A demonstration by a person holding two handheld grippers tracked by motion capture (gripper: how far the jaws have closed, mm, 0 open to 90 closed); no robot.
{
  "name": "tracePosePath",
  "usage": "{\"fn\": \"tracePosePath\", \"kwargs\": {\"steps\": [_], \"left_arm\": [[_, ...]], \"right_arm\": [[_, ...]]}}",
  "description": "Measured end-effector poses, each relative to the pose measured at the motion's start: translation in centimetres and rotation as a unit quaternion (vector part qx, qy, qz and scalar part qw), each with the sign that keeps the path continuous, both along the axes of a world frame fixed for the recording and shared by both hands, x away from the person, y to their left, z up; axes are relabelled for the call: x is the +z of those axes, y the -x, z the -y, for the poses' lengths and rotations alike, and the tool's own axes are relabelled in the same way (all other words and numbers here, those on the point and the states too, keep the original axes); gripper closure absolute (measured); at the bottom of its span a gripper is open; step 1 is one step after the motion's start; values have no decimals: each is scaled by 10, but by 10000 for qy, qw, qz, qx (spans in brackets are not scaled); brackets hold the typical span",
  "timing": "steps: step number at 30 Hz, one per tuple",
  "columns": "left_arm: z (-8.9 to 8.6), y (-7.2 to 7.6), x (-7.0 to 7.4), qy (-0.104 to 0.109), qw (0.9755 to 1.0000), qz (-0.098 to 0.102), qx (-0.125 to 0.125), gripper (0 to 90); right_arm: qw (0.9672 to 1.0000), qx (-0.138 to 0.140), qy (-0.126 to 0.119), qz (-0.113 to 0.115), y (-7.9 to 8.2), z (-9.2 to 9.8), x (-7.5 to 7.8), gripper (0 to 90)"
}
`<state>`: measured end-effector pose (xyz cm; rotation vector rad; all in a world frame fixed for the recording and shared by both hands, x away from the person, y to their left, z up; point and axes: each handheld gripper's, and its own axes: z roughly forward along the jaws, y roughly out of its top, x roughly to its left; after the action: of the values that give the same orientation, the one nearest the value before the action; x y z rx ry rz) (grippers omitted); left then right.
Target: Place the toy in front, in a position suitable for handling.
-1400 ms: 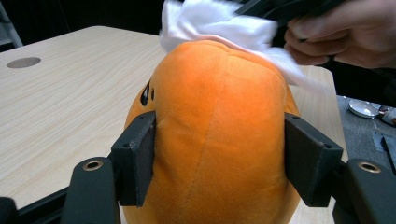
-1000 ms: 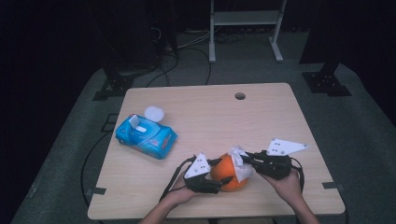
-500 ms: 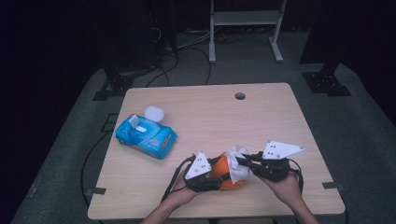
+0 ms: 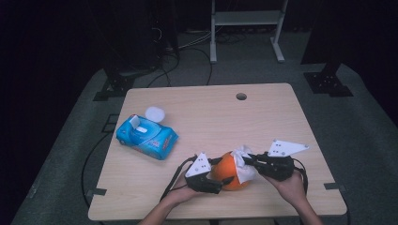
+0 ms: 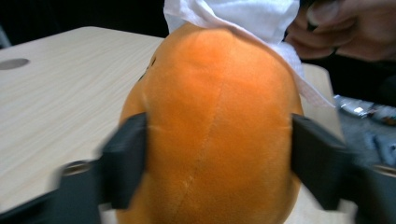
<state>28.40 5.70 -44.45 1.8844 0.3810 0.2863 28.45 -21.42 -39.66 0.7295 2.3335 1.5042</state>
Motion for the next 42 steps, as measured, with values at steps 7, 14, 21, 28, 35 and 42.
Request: {"fn": "tracePosePath", "kwargs": {"steps": [7, 14, 21, 28, 35, 42], "left_arm": [[5, 12, 14, -114, 9994, 306, 104, 441], [0, 5, 9, -90, 9996, 71, 271, 434], [4, 8, 12, -94, 9995, 55, 287, 442], [1, 7, 16, -87, 9994, 58, 329, 457], [5, 13, 20, -134, 9994, 228, 217, 457], [2, 11, 22, -152, 9994, 226, 208, 460]], "right_arm": [[9980, 281, -107, 558, 18, -16, 23, 834], [9998, -164, -121, -68, -4, 8, -2, 833], [9991, 204, 45, 374, 14, -17, 11, 833], [9996, -250, -93, 5, -4, 6, -2, 833], [9988, 106, 20, 487, 13, -17, 17, 833], [9994, -346, -34, 16, -5, 5, -2, 833]]}}
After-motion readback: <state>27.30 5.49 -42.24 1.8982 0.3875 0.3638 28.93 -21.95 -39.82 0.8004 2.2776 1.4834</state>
